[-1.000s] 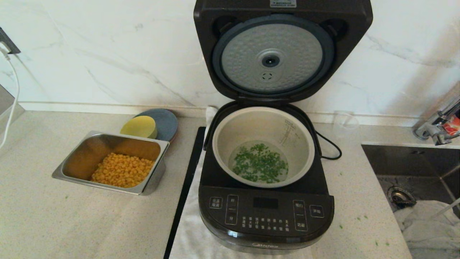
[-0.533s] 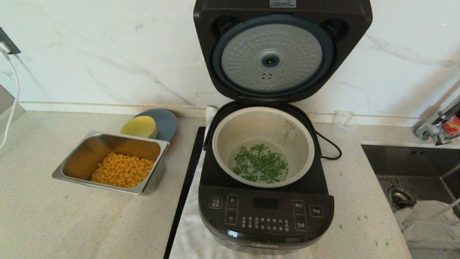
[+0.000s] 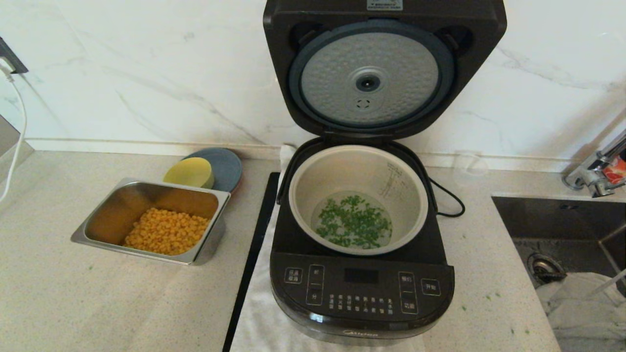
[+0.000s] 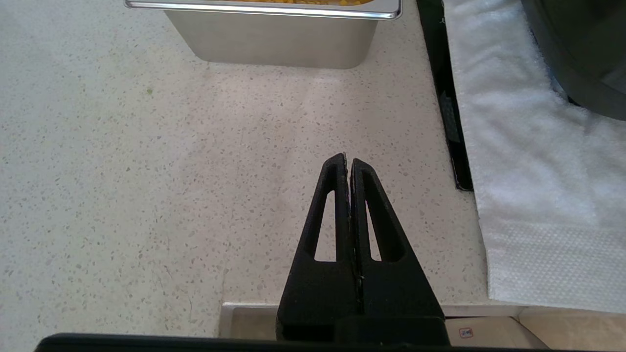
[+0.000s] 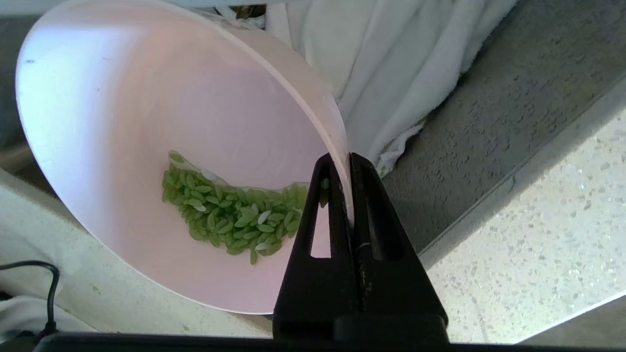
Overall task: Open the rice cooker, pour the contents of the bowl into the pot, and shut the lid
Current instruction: Fill a bowl with water from the tap
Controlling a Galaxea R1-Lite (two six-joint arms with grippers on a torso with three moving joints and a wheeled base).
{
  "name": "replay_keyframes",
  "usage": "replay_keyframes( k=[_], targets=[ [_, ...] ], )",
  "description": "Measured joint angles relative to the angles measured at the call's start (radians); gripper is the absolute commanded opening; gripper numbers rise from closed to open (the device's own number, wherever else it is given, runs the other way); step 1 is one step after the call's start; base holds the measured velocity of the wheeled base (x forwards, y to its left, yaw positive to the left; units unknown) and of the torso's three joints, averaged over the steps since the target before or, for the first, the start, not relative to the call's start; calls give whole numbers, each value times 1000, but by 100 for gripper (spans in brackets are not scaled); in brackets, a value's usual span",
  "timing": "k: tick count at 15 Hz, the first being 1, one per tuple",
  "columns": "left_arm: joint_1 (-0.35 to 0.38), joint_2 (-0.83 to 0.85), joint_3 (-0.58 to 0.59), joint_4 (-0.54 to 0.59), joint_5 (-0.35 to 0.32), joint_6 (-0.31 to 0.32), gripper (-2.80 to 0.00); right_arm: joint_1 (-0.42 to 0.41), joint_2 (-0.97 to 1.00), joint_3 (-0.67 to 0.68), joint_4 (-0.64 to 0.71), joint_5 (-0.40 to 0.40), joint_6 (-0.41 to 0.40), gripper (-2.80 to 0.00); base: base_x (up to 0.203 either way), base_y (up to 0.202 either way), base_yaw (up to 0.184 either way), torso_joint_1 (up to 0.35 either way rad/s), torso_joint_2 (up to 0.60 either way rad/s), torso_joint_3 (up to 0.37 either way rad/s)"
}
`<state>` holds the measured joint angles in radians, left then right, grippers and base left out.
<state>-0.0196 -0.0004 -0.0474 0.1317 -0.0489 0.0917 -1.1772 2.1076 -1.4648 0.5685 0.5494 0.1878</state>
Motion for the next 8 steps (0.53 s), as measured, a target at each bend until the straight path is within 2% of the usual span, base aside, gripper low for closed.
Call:
replay_keyframes(
  k=[8],
  targets=[
    [0,0,0,0,0,0,-280,14,102,-87,4,1,29,-280,0,0,0,0,0,0]
  ],
)
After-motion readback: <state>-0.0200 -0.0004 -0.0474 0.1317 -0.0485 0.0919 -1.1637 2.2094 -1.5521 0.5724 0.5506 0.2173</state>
